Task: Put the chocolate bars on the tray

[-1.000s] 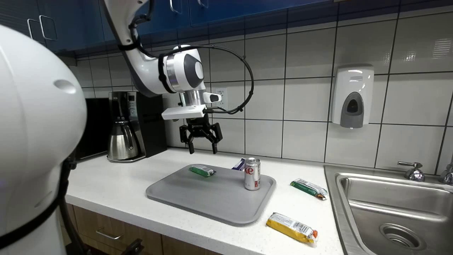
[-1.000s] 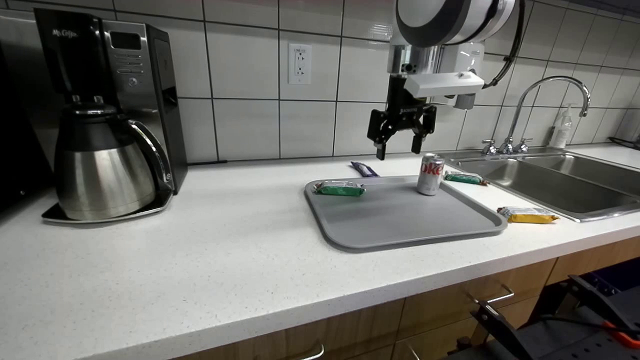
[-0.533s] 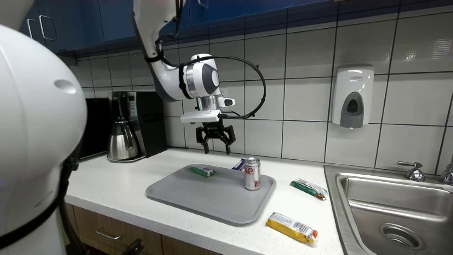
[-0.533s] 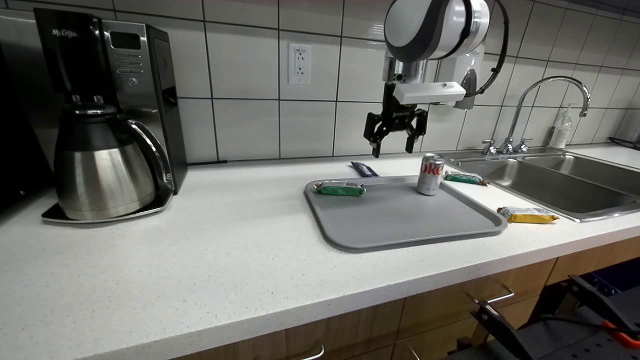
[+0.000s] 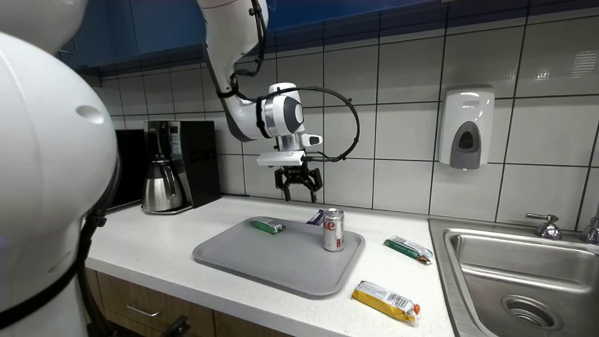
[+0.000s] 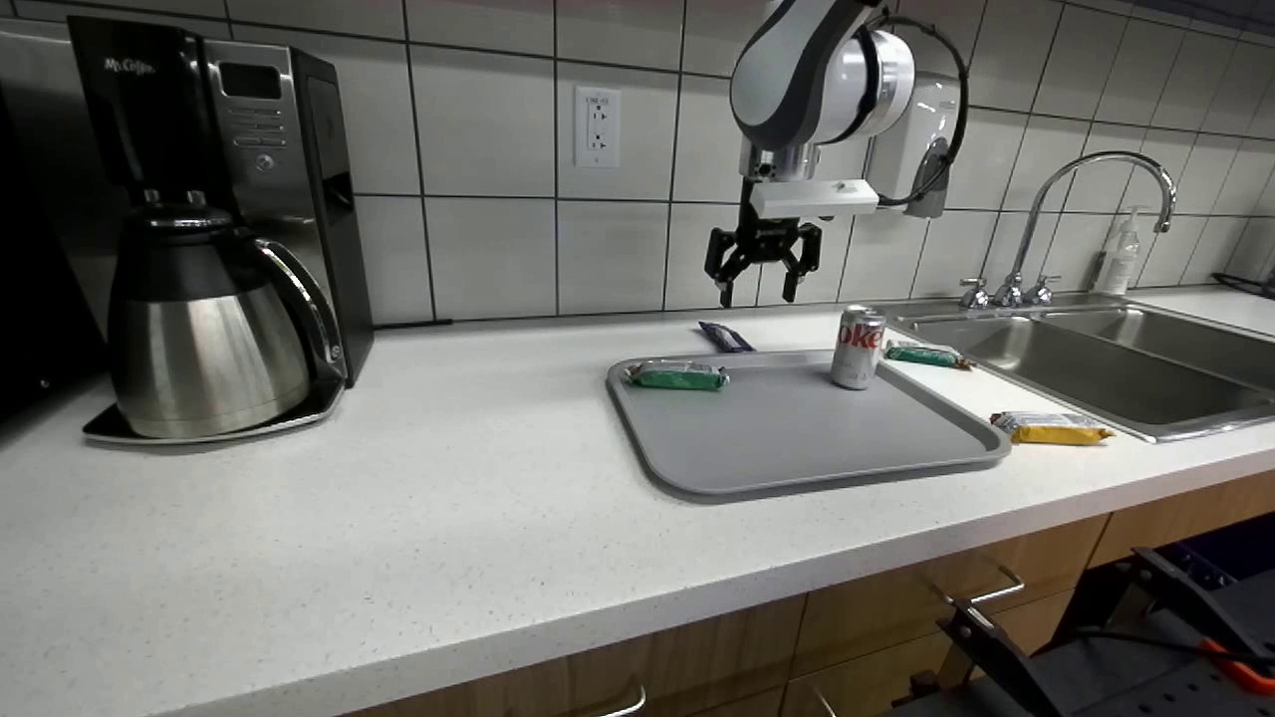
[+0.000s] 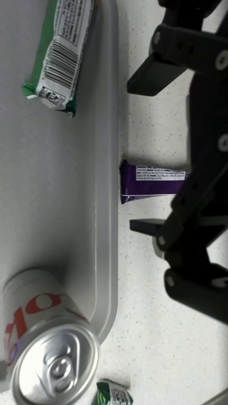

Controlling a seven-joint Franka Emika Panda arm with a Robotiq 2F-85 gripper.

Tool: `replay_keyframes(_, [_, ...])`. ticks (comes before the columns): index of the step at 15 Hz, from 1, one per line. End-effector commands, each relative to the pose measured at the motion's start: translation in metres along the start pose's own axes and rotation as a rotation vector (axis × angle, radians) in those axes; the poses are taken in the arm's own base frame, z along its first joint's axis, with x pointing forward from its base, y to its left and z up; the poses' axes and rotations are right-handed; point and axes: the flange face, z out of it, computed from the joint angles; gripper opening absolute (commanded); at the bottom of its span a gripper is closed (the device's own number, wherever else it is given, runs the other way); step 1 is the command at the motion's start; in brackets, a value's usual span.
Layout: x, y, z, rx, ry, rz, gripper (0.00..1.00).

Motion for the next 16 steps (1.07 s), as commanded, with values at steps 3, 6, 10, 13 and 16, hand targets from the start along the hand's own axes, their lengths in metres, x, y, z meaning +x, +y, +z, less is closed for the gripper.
replay_keyframes(3, [0.046, 0.004, 0.018, 0.034, 0.005, 0.063, 1.00])
replay_keyframes(6, [0.063, 0.011, 0.031, 0.043, 0.006, 0.096, 1.00])
replay_keyframes(10, [0.079, 0.022, 0.053, 0.038, -0.002, 0.117, 1.00])
replay_keyframes(13, [0.086, 0.025, 0.071, 0.031, -0.019, 0.122, 1.00])
replay_keyframes(16, [0.091, 0.027, 0.085, 0.025, -0.035, 0.125, 1.00])
